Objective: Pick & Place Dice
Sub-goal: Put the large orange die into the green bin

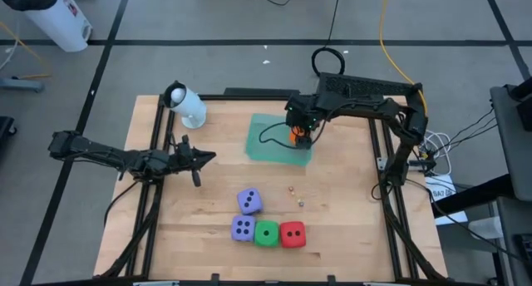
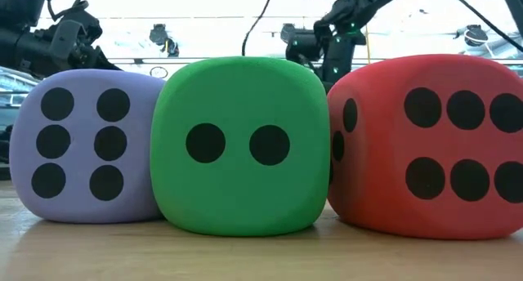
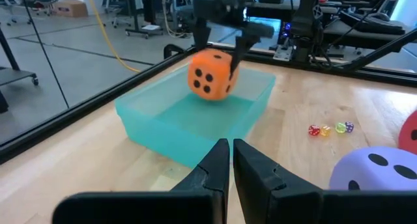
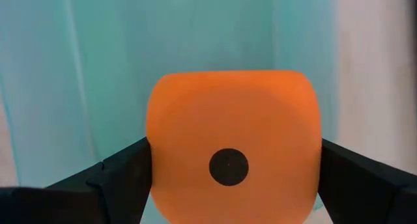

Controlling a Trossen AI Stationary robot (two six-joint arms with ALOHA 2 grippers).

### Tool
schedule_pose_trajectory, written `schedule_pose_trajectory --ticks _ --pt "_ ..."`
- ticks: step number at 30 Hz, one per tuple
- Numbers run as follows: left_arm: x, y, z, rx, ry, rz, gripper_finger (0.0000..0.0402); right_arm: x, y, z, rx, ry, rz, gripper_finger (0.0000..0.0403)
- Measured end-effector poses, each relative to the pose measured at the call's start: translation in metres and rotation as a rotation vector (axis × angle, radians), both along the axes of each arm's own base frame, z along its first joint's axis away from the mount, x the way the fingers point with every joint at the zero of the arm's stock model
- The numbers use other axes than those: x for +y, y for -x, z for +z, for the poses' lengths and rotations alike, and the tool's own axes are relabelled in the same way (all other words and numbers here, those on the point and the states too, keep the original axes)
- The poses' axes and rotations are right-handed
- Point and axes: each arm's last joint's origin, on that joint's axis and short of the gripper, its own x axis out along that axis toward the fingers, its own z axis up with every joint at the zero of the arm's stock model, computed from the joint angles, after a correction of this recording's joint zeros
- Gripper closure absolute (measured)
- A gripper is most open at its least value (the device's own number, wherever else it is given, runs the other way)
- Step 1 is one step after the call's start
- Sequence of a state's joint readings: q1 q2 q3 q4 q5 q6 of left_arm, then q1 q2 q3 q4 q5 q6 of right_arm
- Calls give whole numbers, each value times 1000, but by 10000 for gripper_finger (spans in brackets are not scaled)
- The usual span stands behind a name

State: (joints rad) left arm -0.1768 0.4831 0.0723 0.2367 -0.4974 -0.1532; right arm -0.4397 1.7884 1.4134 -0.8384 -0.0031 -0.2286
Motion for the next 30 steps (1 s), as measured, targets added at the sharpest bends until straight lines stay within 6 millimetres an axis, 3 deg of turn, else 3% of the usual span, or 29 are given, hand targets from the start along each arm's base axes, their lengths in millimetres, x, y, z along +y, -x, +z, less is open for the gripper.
schedule_pose_trajectory --ticks 5,10,16,25,30 --pt "0 0 0 -2 4 1 369 0 1 -5 -20 -31 39 46" --pt "0 0 0 -3 4 1 369 0 -1 -6 -31 -23 63 10" --pt "0 0 0 -3 4 1 369 3 0 -6 3 7 82 7" --pt "0 0 0 -3 10 2 369 10 5 12 -41 22 106 4" --pt "0 0 1 -10 14 2 391 12 9 26 -74 73 92 4"
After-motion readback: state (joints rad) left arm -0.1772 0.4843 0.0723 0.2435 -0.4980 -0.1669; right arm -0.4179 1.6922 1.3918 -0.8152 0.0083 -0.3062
